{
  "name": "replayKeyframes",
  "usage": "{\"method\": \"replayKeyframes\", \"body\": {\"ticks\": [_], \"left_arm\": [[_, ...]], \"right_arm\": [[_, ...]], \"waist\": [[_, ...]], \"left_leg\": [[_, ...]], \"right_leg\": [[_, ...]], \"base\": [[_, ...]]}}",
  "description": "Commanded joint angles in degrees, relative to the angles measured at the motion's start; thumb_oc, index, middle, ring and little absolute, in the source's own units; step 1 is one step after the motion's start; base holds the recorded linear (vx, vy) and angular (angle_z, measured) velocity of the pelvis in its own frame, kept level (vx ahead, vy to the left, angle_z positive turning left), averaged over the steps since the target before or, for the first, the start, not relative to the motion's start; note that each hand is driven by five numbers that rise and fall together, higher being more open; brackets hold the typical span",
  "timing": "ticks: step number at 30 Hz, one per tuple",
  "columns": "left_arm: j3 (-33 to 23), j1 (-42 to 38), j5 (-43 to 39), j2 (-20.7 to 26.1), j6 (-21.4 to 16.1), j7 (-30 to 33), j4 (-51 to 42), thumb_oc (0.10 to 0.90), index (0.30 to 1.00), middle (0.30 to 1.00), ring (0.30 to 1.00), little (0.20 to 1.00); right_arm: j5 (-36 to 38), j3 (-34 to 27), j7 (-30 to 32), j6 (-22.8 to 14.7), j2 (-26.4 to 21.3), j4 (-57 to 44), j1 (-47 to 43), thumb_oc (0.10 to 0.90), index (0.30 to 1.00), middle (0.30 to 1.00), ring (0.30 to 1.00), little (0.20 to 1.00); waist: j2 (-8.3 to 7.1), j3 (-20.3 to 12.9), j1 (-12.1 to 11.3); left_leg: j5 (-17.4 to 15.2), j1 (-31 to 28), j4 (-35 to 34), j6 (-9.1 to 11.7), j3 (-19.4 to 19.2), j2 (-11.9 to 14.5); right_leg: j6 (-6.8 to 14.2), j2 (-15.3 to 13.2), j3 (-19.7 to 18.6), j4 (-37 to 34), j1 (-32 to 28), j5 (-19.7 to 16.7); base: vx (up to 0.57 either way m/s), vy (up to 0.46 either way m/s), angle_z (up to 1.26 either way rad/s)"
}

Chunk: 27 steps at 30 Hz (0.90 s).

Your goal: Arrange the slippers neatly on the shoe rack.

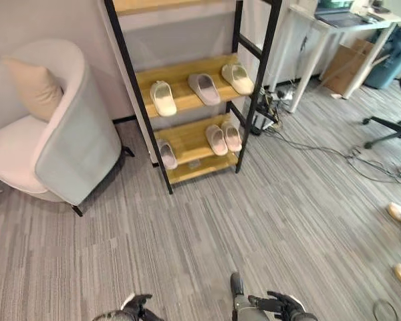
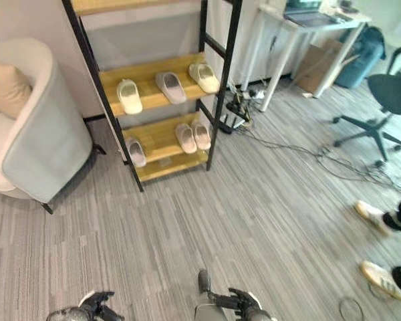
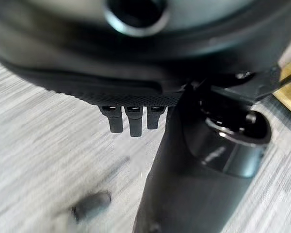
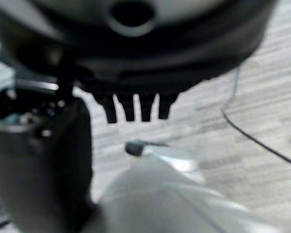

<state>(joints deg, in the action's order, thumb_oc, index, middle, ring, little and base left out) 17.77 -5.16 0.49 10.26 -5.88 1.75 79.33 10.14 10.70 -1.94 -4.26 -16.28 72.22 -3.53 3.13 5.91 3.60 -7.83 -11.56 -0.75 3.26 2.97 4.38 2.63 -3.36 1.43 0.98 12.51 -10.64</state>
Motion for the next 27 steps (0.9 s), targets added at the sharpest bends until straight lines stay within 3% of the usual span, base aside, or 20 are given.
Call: {"method": "replayKeyframes", "body": {"ticks": [1, 2, 3, 4, 6, 8, 10, 11, 12, 13, 14, 16, 19, 22, 24, 27], "left_arm": [[-1.26, -0.67, 1.63, 2.59, -0.73, 0.66, -0.05, 0.800, 0.900, 0.900, 0.900, 0.900], [-1.68, -0.48, 1.08, 2.43, -0.62, 0.59, -0.19, 0.800, 0.900, 0.900, 0.900, 0.900], [-1.59, -0.37, 0.28, 2.23, -0.50, 0.66, -1.08, 0.800, 0.900, 0.900, 0.900, 0.900], [-1.58, -0.38, 0.28, 2.24, -0.48, 0.66, -1.10, 0.800, 0.900, 0.900, 0.900, 0.900], [-0.41, -1.02, 0.50, 2.13, -0.54, 1.33, -2.68, 0.800, 0.900, 0.900, 0.900, 0.900], [0.90, -1.15, 1.03, 1.86, -0.56, 1.42, -3.90, 0.800, 0.900, 0.900, 0.900, 0.900], [1.66, -0.85, 1.70, 1.29, -0.76, 1.61, -4.11, 0.800, 0.900, 0.900, 0.900, 0.900], [2.34, -0.43, 2.53, 1.12, -0.90, 1.73, -3.55, 0.800, 0.900, 0.900, 0.900, 0.900], [2.34, -0.44, 2.54, 1.12, -0.91, 1.73, -3.54, 0.800, 0.900, 0.900, 0.900, 0.900], [2.64, -0.46, 2.88, 1.19, -0.92, 1.65, -3.27, 0.800, 0.900, 0.900, 0.900, 0.900], [2.90, -0.44, 3.44, 1.40, -0.96, 1.61, -2.95, 0.800, 0.900, 0.900, 0.900, 0.900], [3.10, -0.65, 3.77, 1.71, -0.73, 1.37, -2.35, 0.800, 0.900, 0.900, 0.900, 0.900], [1.67, -0.07, 3.72, 2.03, -0.40, 1.86, -1.67, 0.800, 0.900, 0.900, 0.900, 0.900], [-1.67, 1.23, 2.26, 2.99, -0.15, 2.24, -0.25, 0.800, 0.900, 0.900, 0.900, 0.900], [-3.07, 0.79, 0.87, 3.48, -0.02, 2.44, -0.52, 0.800, 0.900, 0.900, 0.900, 0.900], [-3.17, -0.82, 0.06, 4.33, 0.02, 3.17, -2.20, 0.800, 0.900, 0.900, 0.900, 0.900]], "right_arm": [[-1.06, 2.11, 0.31, 1.03, -2.85, 2.80, 3.77, 0.800, 0.900, 0.900, 0.900, 0.900], [-0.80, 2.31, 0.22, 0.87, -2.91, 2.76, 3.69, 0.800, 0.900, 0.900, 0.900, 0.900], [0.11, 2.70, 0.31, 0.74, -3.17, 2.18, 3.60, 0.800, 0.900, 0.900, 0.900, 0.900], [0.11, 2.69, 0.31, 0.74, -3.16, 2.18, 3.59, 0.800, 0.900, 0.900, 0.900, 0.900], [1.34, 3.07, 0.73, 0.33, -3.75, 1.32, 2.84, 0.800, 0.900, 0.900, 0.900, 0.900], [1.04, 3.50, 1.11, 0.20, -4.32, 0.76, 2.43, 0.800, 0.900, 0.900, 0.900, 0.900], [0.88, 3.26, 1.80, -0.39, -5.05, 0.28, 1.94, 0.800, 0.900, 0.900, 0.900, 0.900], [1.14, 3.12, 2.08, -0.91, -5.36, -0.26, 1.52, 0.800, 0.900, 0.900, 0.900, 0.900], [1.14, 3.12, 2.08, -0.91, -5.35, -0.26, 1.51, 0.800, 0.900, 0.900, 0.900, 0.900], [1.51, 3.19, 2.18, -1.16, -5.27, -0.58, 1.25, 0.800, 0.900, 0.900, 0.900, 0.900], [1.73, 3.36, 2.31, -1.30, -5.29, -0.78, 1.20, 0.800, 0.900, 0.900, 0.900, 0.900], [1.71, 3.31, 2.49, -1.21, -5.09, -0.77, 0.72, 0.800, 0.900, 0.900, 0.900, 0.900], [0.88, 4.07, 2.73, -1.32, -4.15, -1.26, 0.17, 0.800, 0.900, 0.900, 0.900, 0.900], [0.02, 4.23, 2.39, -1.32, -2.09, -1.63, 1.31, 0.800, 0.900, 0.900, 0.900, 0.900], [-1.37, 4.29, 2.51, -1.01, -1.21, -1.33, 1.34, 0.800, 0.900, 0.900, 0.900, 0.900], [-3.09, 4.04, 3.38, -0.85, -1.13, -1.75, 1.21, 0.800, 0.900, 0.900, 0.900, 0.900]], "waist": [[-2.86, -0.07, 0.96], [-2.89, -0.07, 0.57], [-4.28, 1.35, -0.64], [-4.17, 1.35, -0.50], [-5.40, 3.21, -1.45], [-5.28, 3.56, -1.80], [-4.64, 3.38, -2.14], [-4.39, 3.36, -3.25], [-4.53, 3.25, -3.22], [-4.06, 2.93, -3.90], [-3.31, 2.83, -4.84], [-3.29, 2.67, -5.98], [-3.07, 1.73, -6.66], [-4.80, -0.93, -6.98], [-5.69, -1.36, -7.14], [-5.22, -0.05, -6.04]], "left_leg": [[-0.57, 2.12, 9.92, 0.91, 1.83, 0.05], [3.51, 4.79, 16.52, 2.01, 2.33, 1.06], [9.58, 11.94, 30.38, 1.84, 2.55, 1.48], [9.37, 12.28, 30.89, 1.85, 2.76, 1.55], [10.52, 17.57, 40.45, 0.27, -0.15, 2.10], [10.52, 19.95, 40.83, 0.00, -4.20, 3.87], [8.26, 20.93, 34.22, -0.22, -6.75, 3.14], [5.91, 22.94, 24.91, -1.13, -8.04, -0.23], [6.21, 22.89, 24.51, -1.17, -8.08, -0.40], [6.98, 24.03, 19.01, -1.24, -8.42, -1.56], [11.18, 25.66, 12.02, -0.83, -9.57, -2.40], [14.25, 25.88, 5.34, 0.12, -11.53, -3.39], [14.56, 24.54, 3.52, -0.80, -10.67, -3.90], [12.16, 23.19, 5.94, -2.98, -9.97, -5.33], [10.19, 22.09, 6.42, -4.00, -10.19, -5.92], [7.98, 19.67, 6.94, -5.30, -9.21, -5.68]], "right_leg": [[4.97, -1.82, -3.20, 3.94, -1.25, 7.92], [3.83, -1.22, -2.69, 4.36, -2.82, 8.92], [1.55, -1.22, -2.13, 4.38, -6.24, 10.74], [1.54, -1.15, -1.96, 4.44, -6.19, 10.76], [-0.39, -0.42, -2.13, 3.94, -9.35, 11.93], [-1.36, 0.30, -1.53, 3.64, -11.77, 13.44], [-1.32, 0.62, -0.18, 2.48, -14.27, 14.60], [-0.49, 0.84, 0.55, 1.11, -16.36, 15.37], [-0.46, 0.69, 0.57, 1.07, -16.25, 15.30], [-0.28, 1.38, 0.80, 0.42, -17.01, 15.47], [-0.09, 2.75, 0.91, -0.91, -19.01, 16.03], [0.14, 3.21, 0.41, -2.20, -21.58, 16.79], [0.54, 3.60, -0.23, -2.28, -22.71, 17.54], [1.61, 1.84, -0.56, -0.12, -23.22, 19.09], [3.68, 0.95, -0.01, 6.60, -21.35, 17.80], [8.09, -1.06, 1.55, 20.48, -15.01, 12.03]], "base": [[0.15, -0.245, 0.16], [0.24, -0.480, 0.15], [0.16, -0.368, 0.05], [0.11, -0.362, 0.13], [0.09, -0.300, 0.13], [0.17, -0.212, 0.02], [0.30, -0.049, 0.24], [0.29, 0.009, 0.24], [0.29, 0.019, 0.27], [0.23, 0.015, 0.29], [0.32, 0.023, 0.22], [0.27, 0.020, 0.09], [0.35, 0.130, -0.12], [0.35, 0.141, -0.20], [0.24, 0.132, 0.00], [0.14, 0.104, 0.24]]}}
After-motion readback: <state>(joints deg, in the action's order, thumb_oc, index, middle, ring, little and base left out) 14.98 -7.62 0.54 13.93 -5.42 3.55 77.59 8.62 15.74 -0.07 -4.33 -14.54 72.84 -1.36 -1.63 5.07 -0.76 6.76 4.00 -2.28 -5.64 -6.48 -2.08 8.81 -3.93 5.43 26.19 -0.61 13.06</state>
